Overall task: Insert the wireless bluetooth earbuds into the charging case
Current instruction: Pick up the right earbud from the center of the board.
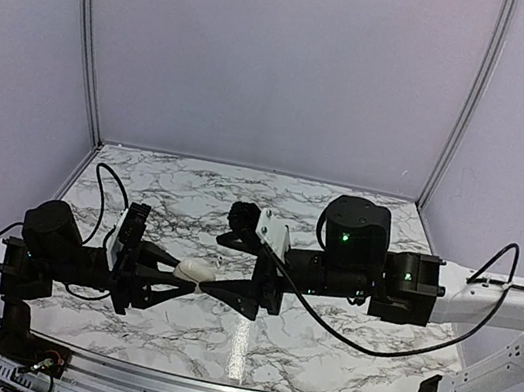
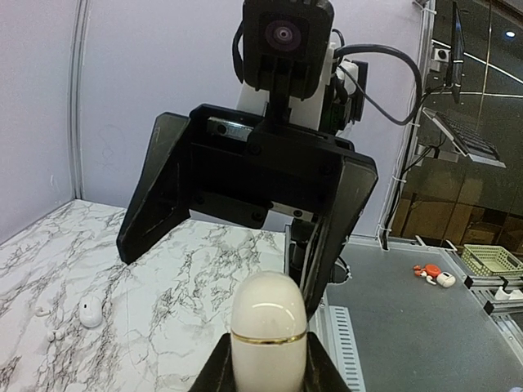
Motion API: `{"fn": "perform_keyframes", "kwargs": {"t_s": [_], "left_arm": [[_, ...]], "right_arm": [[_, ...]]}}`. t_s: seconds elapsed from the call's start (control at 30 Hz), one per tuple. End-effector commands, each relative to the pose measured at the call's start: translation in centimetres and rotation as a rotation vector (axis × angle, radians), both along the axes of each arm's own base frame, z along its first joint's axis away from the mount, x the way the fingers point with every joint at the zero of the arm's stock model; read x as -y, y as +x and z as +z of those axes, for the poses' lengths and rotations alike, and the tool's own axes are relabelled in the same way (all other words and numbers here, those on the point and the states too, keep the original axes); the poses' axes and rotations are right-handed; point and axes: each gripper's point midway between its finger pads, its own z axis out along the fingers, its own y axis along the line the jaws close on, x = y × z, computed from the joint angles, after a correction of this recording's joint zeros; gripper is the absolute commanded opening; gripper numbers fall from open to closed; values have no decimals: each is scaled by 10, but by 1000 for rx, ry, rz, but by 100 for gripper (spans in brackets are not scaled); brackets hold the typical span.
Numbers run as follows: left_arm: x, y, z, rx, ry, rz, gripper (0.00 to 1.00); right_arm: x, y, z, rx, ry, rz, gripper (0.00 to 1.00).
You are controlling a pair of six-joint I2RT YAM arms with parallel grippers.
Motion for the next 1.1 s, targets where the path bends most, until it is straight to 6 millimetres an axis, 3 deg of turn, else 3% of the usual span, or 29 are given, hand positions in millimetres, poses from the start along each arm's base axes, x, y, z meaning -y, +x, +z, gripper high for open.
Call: {"fn": "perform_keyframes", "kwargs": {"t_s": [0.0, 0.27, 1.07], "left_arm": [[-1, -10, 8, 46, -27, -38, 0], [0, -17, 4, 62, -15, -69, 0], [1, -10, 1, 42, 3, -30, 0]], "right_arm": [[3, 16, 27, 3, 58, -73, 81], [10, 34, 42, -22, 109, -124, 79], [19, 48, 59, -16, 164, -170, 77]]}}
